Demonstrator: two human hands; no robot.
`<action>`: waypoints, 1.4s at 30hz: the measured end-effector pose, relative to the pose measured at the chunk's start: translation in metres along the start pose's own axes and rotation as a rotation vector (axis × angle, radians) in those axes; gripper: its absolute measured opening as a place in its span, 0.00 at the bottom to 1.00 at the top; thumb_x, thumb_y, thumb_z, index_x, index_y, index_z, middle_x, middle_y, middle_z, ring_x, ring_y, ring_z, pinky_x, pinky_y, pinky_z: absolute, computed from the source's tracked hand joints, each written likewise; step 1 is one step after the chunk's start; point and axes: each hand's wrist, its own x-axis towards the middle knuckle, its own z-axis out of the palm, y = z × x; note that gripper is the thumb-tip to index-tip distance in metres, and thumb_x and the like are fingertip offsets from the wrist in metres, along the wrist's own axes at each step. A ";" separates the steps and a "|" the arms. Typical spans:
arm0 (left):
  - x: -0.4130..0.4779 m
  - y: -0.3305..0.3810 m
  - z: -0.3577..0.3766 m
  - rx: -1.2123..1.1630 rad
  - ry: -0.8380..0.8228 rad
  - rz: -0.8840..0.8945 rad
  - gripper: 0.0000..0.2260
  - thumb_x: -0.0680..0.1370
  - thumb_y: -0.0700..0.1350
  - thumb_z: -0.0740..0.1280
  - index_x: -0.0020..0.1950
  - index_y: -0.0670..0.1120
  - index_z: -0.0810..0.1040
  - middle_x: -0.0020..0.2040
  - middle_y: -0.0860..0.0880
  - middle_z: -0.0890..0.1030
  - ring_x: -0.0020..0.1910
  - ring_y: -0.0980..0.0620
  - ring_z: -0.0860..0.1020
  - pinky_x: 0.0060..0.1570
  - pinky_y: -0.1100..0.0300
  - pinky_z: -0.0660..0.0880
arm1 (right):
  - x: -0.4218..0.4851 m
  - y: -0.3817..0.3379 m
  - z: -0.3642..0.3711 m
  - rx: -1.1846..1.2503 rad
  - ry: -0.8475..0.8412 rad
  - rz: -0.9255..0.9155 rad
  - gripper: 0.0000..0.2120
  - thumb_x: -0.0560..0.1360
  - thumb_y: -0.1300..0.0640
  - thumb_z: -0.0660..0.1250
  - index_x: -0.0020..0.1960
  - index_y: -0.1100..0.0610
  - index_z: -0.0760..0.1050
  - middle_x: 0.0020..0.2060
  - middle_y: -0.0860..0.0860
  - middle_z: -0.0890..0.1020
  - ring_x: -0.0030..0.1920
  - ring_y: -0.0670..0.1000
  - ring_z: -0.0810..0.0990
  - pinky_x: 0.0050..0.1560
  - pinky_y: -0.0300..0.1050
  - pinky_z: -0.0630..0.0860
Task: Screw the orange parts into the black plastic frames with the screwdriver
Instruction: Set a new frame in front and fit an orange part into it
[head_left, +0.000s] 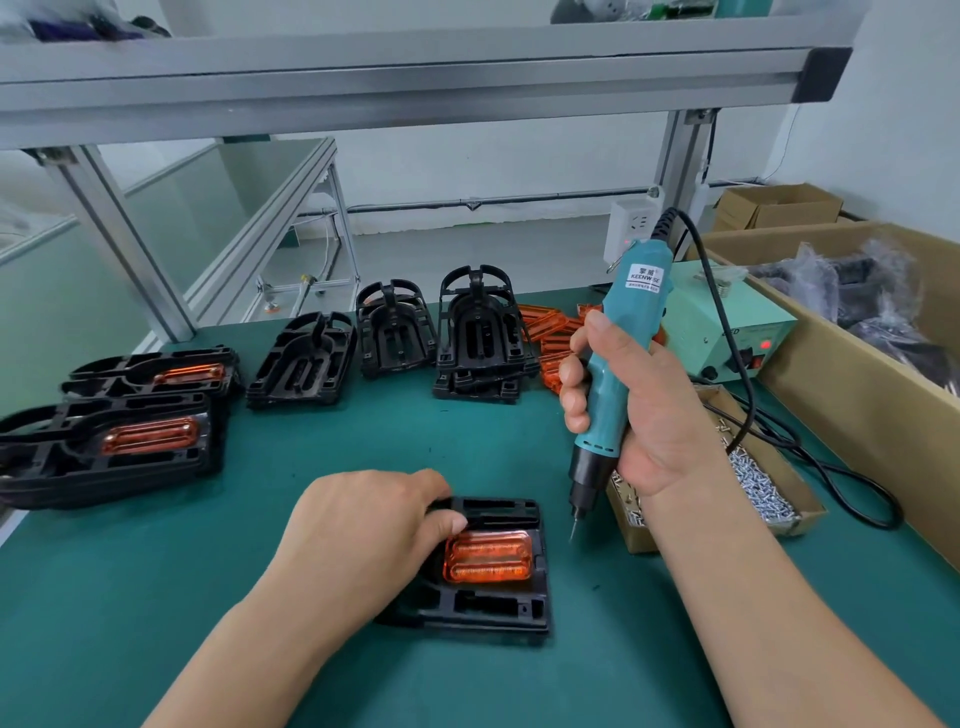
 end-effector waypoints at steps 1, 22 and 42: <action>-0.001 -0.001 0.000 0.008 0.005 -0.021 0.20 0.80 0.71 0.56 0.60 0.60 0.76 0.40 0.56 0.82 0.42 0.55 0.81 0.40 0.57 0.76 | 0.000 0.000 0.000 0.001 -0.001 0.001 0.12 0.78 0.48 0.73 0.48 0.56 0.76 0.36 0.55 0.80 0.29 0.51 0.76 0.27 0.42 0.74; -0.007 0.001 0.006 -0.065 -0.061 -0.017 0.35 0.64 0.83 0.52 0.58 0.64 0.78 0.36 0.60 0.80 0.35 0.62 0.75 0.34 0.64 0.68 | -0.005 -0.002 0.004 -0.013 -0.107 0.069 0.21 0.74 0.41 0.78 0.52 0.58 0.79 0.39 0.58 0.82 0.31 0.53 0.80 0.28 0.43 0.76; -0.002 -0.037 0.014 -0.317 -0.056 -0.324 0.23 0.64 0.78 0.66 0.47 0.63 0.79 0.32 0.57 0.79 0.34 0.63 0.76 0.31 0.60 0.68 | -0.024 0.022 0.022 -0.940 -0.597 0.346 0.15 0.73 0.35 0.75 0.53 0.39 0.77 0.53 0.54 0.88 0.36 0.57 0.88 0.34 0.46 0.83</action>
